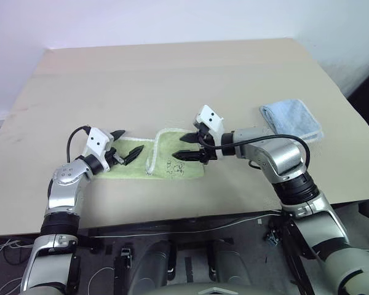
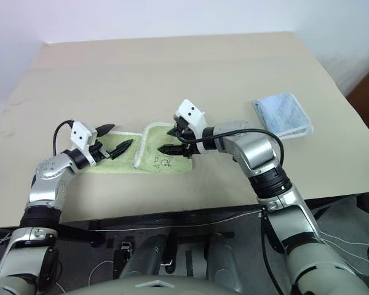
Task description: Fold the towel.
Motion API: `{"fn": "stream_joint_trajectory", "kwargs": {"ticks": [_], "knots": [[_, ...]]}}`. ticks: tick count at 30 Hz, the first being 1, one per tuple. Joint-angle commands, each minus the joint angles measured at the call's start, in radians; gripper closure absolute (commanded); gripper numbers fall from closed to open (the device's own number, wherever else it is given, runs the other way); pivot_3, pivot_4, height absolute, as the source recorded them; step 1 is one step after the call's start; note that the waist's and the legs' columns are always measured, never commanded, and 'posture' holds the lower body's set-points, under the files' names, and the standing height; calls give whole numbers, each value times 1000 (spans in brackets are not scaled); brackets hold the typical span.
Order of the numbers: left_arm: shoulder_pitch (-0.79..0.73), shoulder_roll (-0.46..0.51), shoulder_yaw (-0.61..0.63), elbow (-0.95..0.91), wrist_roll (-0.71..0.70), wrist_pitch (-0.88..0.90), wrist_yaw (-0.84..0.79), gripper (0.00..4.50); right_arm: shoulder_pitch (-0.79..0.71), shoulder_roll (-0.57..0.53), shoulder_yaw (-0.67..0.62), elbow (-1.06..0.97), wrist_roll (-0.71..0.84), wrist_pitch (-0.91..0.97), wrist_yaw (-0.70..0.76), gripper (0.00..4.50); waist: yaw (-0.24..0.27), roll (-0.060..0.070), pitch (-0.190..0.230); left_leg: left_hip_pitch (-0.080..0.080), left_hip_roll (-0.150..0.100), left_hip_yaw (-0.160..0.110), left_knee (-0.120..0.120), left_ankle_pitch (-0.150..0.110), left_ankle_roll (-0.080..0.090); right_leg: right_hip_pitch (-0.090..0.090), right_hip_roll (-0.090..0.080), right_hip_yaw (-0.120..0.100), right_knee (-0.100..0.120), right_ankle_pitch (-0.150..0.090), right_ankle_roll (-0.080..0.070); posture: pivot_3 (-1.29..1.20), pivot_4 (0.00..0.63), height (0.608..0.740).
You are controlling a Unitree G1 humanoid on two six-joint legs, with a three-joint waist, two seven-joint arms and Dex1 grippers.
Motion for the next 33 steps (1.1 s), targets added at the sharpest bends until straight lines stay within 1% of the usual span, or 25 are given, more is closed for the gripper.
{"fn": "stream_joint_trajectory", "kwargs": {"ticks": [1,5,7,9,12,13,14,16,19,20,22,23,27,28,33], "knots": [[-22,-1,15,4,-10,-44,-6,0,-1,32,3,9,-27,-33,-39,1136,0,0,0,0,0,0,0,0,0,0,0,0,0,0,0,0,150,740],[-26,-24,42,-10,-65,-67,-28,0,9,72,-13,25,-37,-39,-83,1136,1,0,0,0,0,0,0,0,0,0,0,0,0,0,0,0,150,740],[-34,-32,56,-31,-97,-47,-31,0,18,104,-61,9,3,-10,-103,1136,0,0,0,0,0,0,0,0,0,0,0,0,0,0,0,0,150,740],[-33,-33,56,-83,-127,-17,-44,0,32,124,-137,-33,66,10,-109,1136,0,0,0,0,0,0,0,0,0,0,0,0,0,0,0,0,150,740],[-27,-34,54,-177,-185,46,-71,0,53,115,-201,-81,104,12,-120,1136,2,0,0,0,0,0,0,0,0,1,0,0,0,0,0,0,150,740],[-29,-34,57,-203,-204,71,-72,0,64,105,-207,-96,105,7,-123,1498,1,0,0,0,0,0,0,0,0,1,0,0,0,0,0,0,150,740],[-33,-33,59,-221,-215,93,-69,185,73,100,-213,-109,109,4,-125,1688,0,0,0,0,0,0,0,0,0,1,0,0,0,0,0,0,150,740],[-41,-29,53,-269,-238,142,-72,607,97,103,-244,-149,142,-1,-123,2311,0,0,0,0,0,0,0,0,0,1,0,0,0,0,0,0,150,740],[-41,-24,34,-330,-250,201,-79,1602,123,103,-263,-173,152,-15,-139,3363,-1,0,0,0,0,0,-1,0,0,2,1,0,1,0,0,0,150,740],[-38,-25,30,-346,-250,213,-81,1892,135,102,-265,-176,145,-31,-144,3651,-3,0,0,0,0,0,-1,0,0,2,1,0,1,0,0,0,150,740],[-31,-30,19,-376,-256,240,-90,2619,156,108,-282,-178,148,-53,-159,4363,-2,0,0,0,0,0,-1,0,0,2,1,0,1,0,0,0,150,740],[-26,-32,12,-391,-260,252,-98,2916,165,110,-286,-177,147,-63,-165,4500,-2,0,0,0,0,0,-1,0,0,2,1,0,0,0,0,0,150,740],[-13,-49,-25,-447,-276,286,-129,4351,188,119,-268,-157,122,-106,-187,4500,-1,0,0,0,0,0,-1,0,0,3,1,0,0,0,0,0,150,740],[-11,-52,-31,-456,-277,293,-133,4432,188,124,-266,-149,118,-111,-197,4500,-1,0,0,0,0,0,-1,0,0,2,1,0,0,0,0,0,150,740],[-7,-48,-113,-478,-235,330,-164,4432,138,197,-281,9,33,-219,-334,4500,-2,0,0,1,0,0,-1,1,-1,3,1,0,1,0,0,0,150,740]]}}
